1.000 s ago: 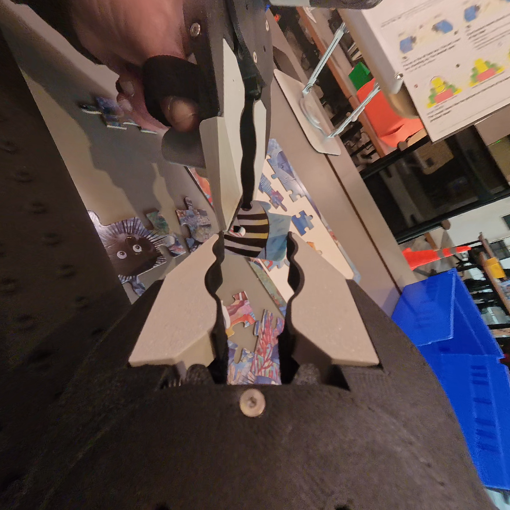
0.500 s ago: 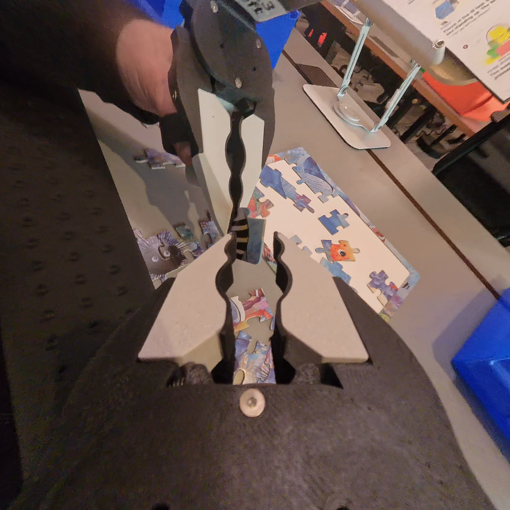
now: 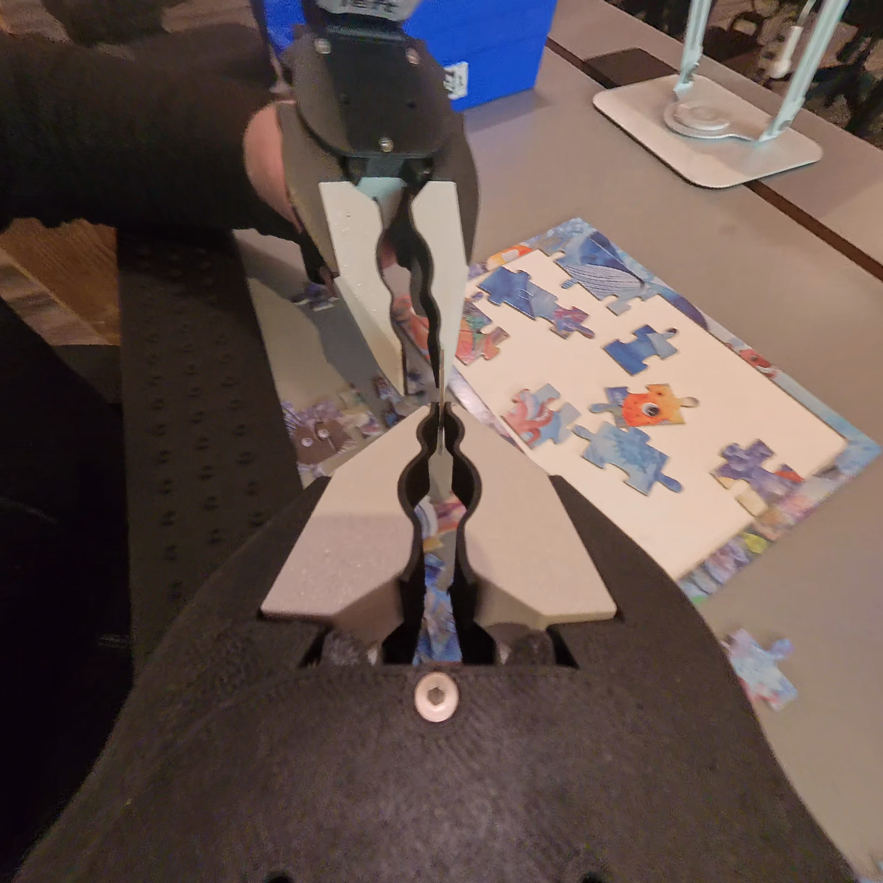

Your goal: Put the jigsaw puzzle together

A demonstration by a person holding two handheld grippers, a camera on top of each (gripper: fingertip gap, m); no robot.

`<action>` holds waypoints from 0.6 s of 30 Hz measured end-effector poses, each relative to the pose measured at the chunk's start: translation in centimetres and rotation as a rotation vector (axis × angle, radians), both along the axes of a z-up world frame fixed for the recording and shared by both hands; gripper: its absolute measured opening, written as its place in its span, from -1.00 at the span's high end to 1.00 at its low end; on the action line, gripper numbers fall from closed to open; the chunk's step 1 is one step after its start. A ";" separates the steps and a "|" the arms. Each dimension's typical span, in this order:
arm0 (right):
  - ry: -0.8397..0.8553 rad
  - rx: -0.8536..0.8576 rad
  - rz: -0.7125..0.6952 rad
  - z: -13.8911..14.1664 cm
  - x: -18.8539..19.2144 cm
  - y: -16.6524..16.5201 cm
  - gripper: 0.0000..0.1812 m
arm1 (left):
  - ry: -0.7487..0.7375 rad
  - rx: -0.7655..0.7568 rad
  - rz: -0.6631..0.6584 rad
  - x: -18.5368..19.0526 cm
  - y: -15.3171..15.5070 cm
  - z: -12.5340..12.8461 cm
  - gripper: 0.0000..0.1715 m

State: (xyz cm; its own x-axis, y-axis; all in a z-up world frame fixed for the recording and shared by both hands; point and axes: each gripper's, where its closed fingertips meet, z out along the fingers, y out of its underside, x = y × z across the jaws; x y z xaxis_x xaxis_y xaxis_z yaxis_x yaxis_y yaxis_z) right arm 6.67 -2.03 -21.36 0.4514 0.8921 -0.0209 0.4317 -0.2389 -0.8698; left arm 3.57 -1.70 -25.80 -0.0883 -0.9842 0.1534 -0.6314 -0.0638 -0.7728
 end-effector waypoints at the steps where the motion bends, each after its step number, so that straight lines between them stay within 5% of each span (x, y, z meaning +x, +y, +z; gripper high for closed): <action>1: -0.017 0.006 -0.012 0.2 0.7 0.6 1.00 | 0.041 0.063 0.021 -0.4 0.8 -0.8 0.77; 7: -0.156 0.009 -0.042 1.2 3.9 4.6 1.00 | 0.306 0.202 0.054 -3.7 3.0 -5.4 0.71; 18: -0.482 -0.250 0.119 0.3 4.8 12.9 1.00 | 0.357 -0.012 0.068 -7.5 3.5 -5.1 0.83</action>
